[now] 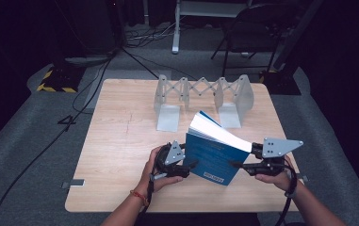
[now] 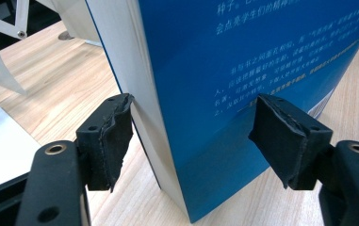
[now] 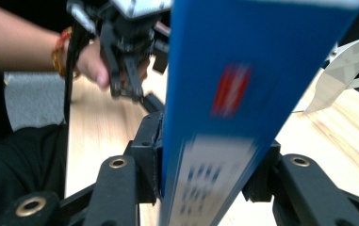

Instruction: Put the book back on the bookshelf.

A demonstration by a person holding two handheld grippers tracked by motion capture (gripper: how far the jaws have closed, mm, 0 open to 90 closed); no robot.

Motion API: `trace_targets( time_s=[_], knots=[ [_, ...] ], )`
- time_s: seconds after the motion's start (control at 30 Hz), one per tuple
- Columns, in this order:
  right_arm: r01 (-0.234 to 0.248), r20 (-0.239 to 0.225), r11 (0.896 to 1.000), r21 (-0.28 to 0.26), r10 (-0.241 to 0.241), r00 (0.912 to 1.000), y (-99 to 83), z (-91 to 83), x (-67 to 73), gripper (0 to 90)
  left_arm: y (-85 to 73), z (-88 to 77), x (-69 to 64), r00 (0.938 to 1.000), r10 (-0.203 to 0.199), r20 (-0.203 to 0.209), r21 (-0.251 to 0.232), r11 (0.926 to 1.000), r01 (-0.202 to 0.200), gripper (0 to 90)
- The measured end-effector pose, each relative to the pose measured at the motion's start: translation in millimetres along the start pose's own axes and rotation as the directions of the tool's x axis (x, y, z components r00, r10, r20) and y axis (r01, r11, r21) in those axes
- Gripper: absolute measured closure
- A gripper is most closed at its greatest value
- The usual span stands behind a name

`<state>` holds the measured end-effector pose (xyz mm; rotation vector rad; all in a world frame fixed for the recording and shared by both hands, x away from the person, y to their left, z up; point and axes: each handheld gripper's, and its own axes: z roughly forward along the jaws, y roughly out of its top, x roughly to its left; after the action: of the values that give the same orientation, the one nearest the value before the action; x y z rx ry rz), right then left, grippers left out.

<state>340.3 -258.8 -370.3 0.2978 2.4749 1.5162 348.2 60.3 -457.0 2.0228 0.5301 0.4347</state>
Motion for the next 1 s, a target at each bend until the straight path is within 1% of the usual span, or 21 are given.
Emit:
trace_targets(
  time_s=[0.03,0.1,0.17,0.27,0.3,0.37,0.4,0.43,0.47,0.5,0.53,0.57,0.63,0.7,0.73,0.77,0.8,0.83,0.9,0.93,1.0],
  knots=[
    [0.004,0.001,1.0,0.026,-0.004,1.0,6.4,-0.6,0.3,56.9,-0.2,-0.4,-0.1,1.0,0.004,-0.001,0.005,1.0,-0.004,30.1],
    [0.004,0.005,0.999,0.038,-0.004,1.0,14.1,-1.7,-0.1,56.9,-1.5,-1.6,-0.4,1.0,-0.001,-0.006,0.013,0.9999,0.001,30.2],
    [0.002,0.001,0.998,0.07,-0.002,1.0,21.8,-0.6,-1.0,56.6,-4.6,-4.4,0.9,1.0,-0.004,-0.003,0.036,0.9993,0.004,30.1],
    [-0.008,-0.001,0.995,0.104,0.009,1.0,33.5,2.1,-1.6,55.7,-15.4,-14.0,5.2,0.9998,-0.015,-0.016,0.078,0.9968,0.016,29.8],
    [-0.015,-0.002,0.995,0.1,0.015,0.9999,35.6,2.4,-2.1,55.7,-20.5,-18.9,7.0,0.9995,-0.017,-0.025,0.096,0.9952,0.02,29.0],
    [-0.031,-0.015,0.991,0.13,0.033,0.9993,41.7,4.9,-4.3,54.3,-29.9,-29.0,10.4,0.9991,-0.027,-0.033,0.127,0.9914,0.031,28.7],
    [-0.033,-0.016,0.992,0.124,0.035,0.9993,44.6,5.3,-4.5,54.1,-34.0,-33.6,11.5,0.9986,-0.03,-0.043,0.143,0.9891,0.036,28.2],
    [-0.037,-0.014,0.99,0.133,0.039,0.9991,47.1,6.1,-4.9,54.3,-34.0,-33.6,11.5,0.9986,-0.03,-0.043,0.143,0.9891,0.036,27.9],
    [-0.034,-0.015,0.988,0.15,0.036,0.9992,50.2,8.0,-5.2,53.9,-42.3,-43.0,14.6,0.9979,-0.038,-0.053,0.173,0.9838,0.047,27.3],
    [-0.033,-0.016,0.988,0.148,0.036,0.9992,52.0,8.8,-5.3,53.6,-48.2,-48.5,17.0,0.9971,-0.048,-0.059,0.188,0.9804,0.059,26.8],
    [-0.041,-0.021,0.987,0.153,0.045,0.9988,54.8,10.3,-6.0,53.6,-51.9,-51.3,18.4,0.9966,-0.054,-0.063,0.201,0.9774,0.065,26.6],
    [-0.041,-0.021,0.987,0.153,0.045,0.9988,54.8,10.3,-6.0,53.6,-51.9,-51.3,18.4,0.9966,-0.054,-0.063,0.201,0.9774,0.065,26.3],
    [-0.046,-0.026,0.983,0.18,0.051,0.9984,59.8,14.7,-6.7,51.5,-65.1,-59.9,23.0,0.9941,-0.074,-0.079,0.234,0.9681,0.091,25.7],
    [-0.051,-0.029,0.98,0.194,0.058,0.9979,63.0,18.5,-7.0,51.2,-74.6,-65.9,26.1,0.9927,-0.072,-0.097,0.254,0.9626,0.095,25.4],
    [-0.048,-0.031,0.978,0.201,0.056,0.998,64.1,20.8,-7.4,50.9,-78.7,-68.3,27.7,0.9912,-0.08,-0.105,0.261,0.9595,0.106,24.9],
    [-0.051,-0.034,0.977,0.205,0.059,0.9977,64.8,22.4,-7.6,52.1,-83.1,-71.7,30.9,0.9893,-0.102,-0.105,0.258,0.958,0.126,23.8],
    [-0.056,-0.028,0.976,0.21,0.063,0.9976,65.4,24.0,-7.7,54.1,-85.1,-73.1,32.6,0.9875,-0.116,-0.107,0.252,0.9575,0.14,23.5],
    [-0.055,-0.02,0.976,0.211,0.06,0.998,65.7,25.0,-8.2,55.0,-87.1,-74.1,34.7,0.985,-0.129,-0.115,0.257,0.9539,0.155,23.0],
    [-0.069,-0.02,0.975,0.212,0.075,0.997,66.1,26.5,-9.2,56.7,-89.5,-74.1,37.0,0.9838,-0.134,-0.12,0.269,0.9495,0.162,21.5],
    [-0.071,-0.011,0.974,0.213,0.075,0.9971,66.3,26.7,-9.2,57.4,-91.9,-73.4,38.1,0.9812,-0.147,-0.125,0.277,0.9444,0.177,20.1],
    [-0.068,-0.005,0.974,0.217,0.07,0.9975,66.6,26.7,-9.5,57.8,-94.6,-71.9,38.1,0.9792,-0.158,-0.127,0.281,0.9408,0.189,20.0]
  ],
)
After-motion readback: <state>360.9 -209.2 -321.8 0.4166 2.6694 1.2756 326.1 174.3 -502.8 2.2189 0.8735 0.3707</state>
